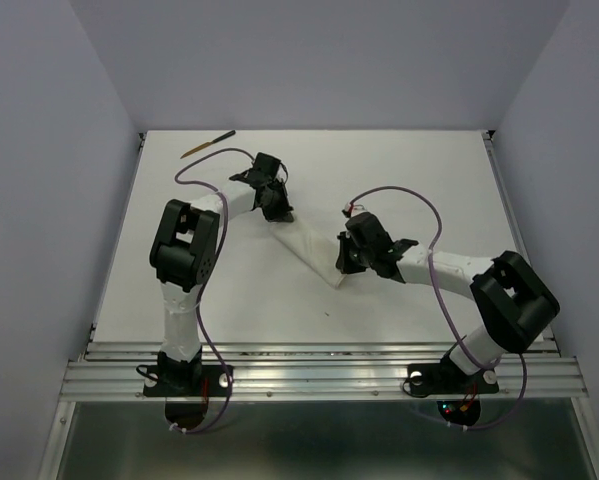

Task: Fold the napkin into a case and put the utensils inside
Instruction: Turn over the smaller rectangle-folded napkin at the center of the board.

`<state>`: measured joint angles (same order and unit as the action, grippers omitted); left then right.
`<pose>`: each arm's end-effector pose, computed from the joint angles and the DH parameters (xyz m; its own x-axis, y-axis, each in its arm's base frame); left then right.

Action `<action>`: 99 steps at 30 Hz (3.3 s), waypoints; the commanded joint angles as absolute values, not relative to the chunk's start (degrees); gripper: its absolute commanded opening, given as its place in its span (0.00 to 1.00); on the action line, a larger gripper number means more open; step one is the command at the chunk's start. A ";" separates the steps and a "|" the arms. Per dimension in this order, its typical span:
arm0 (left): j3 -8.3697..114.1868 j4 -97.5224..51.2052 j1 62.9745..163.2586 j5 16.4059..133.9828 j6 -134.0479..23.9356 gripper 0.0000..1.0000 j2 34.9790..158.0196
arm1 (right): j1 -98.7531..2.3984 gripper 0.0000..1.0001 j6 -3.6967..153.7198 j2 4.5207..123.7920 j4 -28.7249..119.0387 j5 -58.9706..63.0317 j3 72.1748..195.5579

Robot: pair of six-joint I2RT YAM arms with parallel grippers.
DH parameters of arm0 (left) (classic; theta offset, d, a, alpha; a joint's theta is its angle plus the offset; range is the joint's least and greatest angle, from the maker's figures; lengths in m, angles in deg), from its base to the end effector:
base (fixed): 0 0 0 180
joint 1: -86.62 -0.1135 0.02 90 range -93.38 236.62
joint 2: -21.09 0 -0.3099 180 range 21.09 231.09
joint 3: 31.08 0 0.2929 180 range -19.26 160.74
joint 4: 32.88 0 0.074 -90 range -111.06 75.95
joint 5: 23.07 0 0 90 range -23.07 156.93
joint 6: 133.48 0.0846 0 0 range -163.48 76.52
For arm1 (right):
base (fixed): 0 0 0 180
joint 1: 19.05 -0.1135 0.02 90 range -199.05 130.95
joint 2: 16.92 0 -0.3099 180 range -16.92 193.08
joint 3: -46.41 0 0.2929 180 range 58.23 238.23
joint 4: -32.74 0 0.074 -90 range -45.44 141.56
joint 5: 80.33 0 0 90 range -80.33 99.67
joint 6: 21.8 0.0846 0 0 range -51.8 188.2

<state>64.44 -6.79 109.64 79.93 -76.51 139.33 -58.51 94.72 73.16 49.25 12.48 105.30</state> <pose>0.4894 -0.2286 0.1557 -0.8627 -0.2105 -0.4599 0.0562 0.8637 -0.5009 0.2942 0.2368 0.1545 -0.7830 -0.0669 -0.6184 -0.2902 0.9187 0.2681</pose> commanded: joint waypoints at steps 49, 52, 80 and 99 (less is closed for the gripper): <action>117.49 11.11 102.35 53.66 -68.09 0.81 166.01 | -58.95 0.83 94.48 69.12 48.34 19.16 111.67; 119.60 12.16 102.44 53.57 -67.73 0.76 168.82 | -58.95 0.83 95.09 69.30 48.25 18.46 111.14; 78.24 9.88 103.84 48.65 -79.50 0.00 144.59 | -58.95 0.83 90.62 65.70 46.16 17.23 110.44; 43.85 7.07 115.97 58.94 -90.15 0.48 120.60 | -59.47 0.86 92.72 67.36 51.07 20.13 116.15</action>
